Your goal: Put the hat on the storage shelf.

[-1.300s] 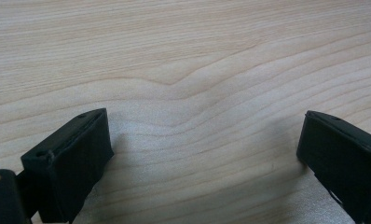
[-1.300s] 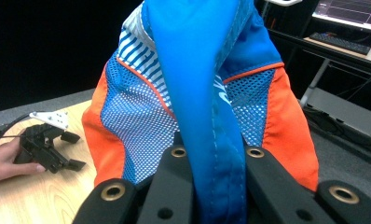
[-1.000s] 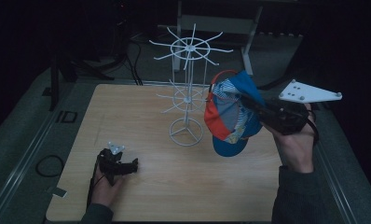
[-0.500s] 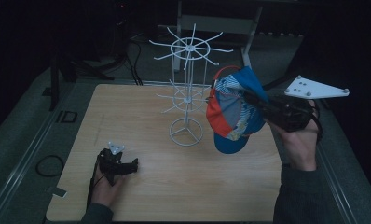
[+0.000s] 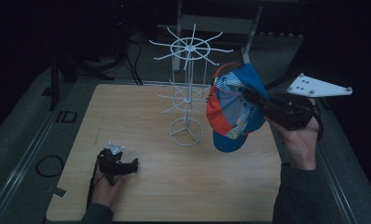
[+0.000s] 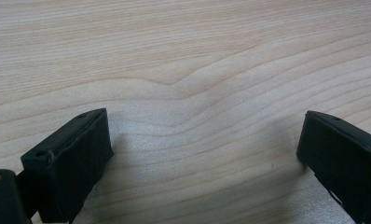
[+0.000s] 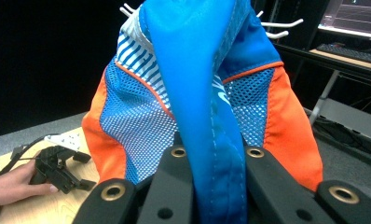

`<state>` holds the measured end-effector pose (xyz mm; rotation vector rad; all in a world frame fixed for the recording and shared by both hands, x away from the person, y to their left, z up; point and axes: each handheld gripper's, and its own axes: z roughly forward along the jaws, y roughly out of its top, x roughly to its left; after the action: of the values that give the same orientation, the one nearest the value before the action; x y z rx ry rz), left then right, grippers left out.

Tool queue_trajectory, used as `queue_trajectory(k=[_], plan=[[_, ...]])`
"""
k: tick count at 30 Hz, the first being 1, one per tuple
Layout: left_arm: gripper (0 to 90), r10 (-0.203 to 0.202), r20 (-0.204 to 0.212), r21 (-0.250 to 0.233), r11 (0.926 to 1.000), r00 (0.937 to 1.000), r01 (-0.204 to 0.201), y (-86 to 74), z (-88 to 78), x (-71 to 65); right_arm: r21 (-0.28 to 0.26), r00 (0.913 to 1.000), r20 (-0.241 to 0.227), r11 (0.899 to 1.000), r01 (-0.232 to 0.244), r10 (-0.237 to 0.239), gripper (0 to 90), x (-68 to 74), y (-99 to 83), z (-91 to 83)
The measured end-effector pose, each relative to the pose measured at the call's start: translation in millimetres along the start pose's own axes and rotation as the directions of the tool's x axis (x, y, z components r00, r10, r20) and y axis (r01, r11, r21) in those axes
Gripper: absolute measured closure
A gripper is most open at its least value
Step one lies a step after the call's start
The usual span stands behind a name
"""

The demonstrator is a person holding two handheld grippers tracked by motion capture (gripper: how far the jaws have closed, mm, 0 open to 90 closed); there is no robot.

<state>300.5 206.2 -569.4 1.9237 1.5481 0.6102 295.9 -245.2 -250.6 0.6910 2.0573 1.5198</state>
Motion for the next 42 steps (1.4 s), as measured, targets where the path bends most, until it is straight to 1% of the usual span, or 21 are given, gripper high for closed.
queue_trajectory(k=[13,20,24,28,35,42], plan=[[3.4,0.000,0.000,-0.001,1.0000,1.0000,0.000,0.0,0.0,0.0,-0.012,0.9999,-0.013,1.000,-0.003,0.003,88.4,1.5,1.6,-3.2],[3.4,0.000,0.000,0.000,1.0000,1.0000,0.000,0.0,0.0,0.0,-0.028,0.9999,-0.014,1.000,-0.001,0.000,88.4,2.9,4.6,-6.3],[3.4,-0.005,-0.001,-0.004,1.0000,1.0000,0.005,0.0,0.3,-0.3,-0.035,0.9998,-0.022,0.999,0.000,-0.001,88.4,3.4,6.9,-5.2],[3.4,-0.002,0.000,-0.002,1.0000,1.0000,0.002,0.0,0.1,-0.2,-0.037,0.9996,-0.029,0.999,0.001,-0.002,88.4,4.4,7.5,0.0],[3.4,-0.003,0.000,-0.002,1.0000,1.0000,0.003,0.0,0.1,-0.2,-0.036,0.9990,-0.043,0.999,-0.013,0.012,88.4,1.8,7.9,14.3],[3.4,-0.003,0.000,-0.002,1.0000,1.0000,0.003,0.0,0.1,-0.2,-0.015,0.9984,-0.051,1.000,-0.023,0.022,88.4,-0.3,5.1,28.3]])
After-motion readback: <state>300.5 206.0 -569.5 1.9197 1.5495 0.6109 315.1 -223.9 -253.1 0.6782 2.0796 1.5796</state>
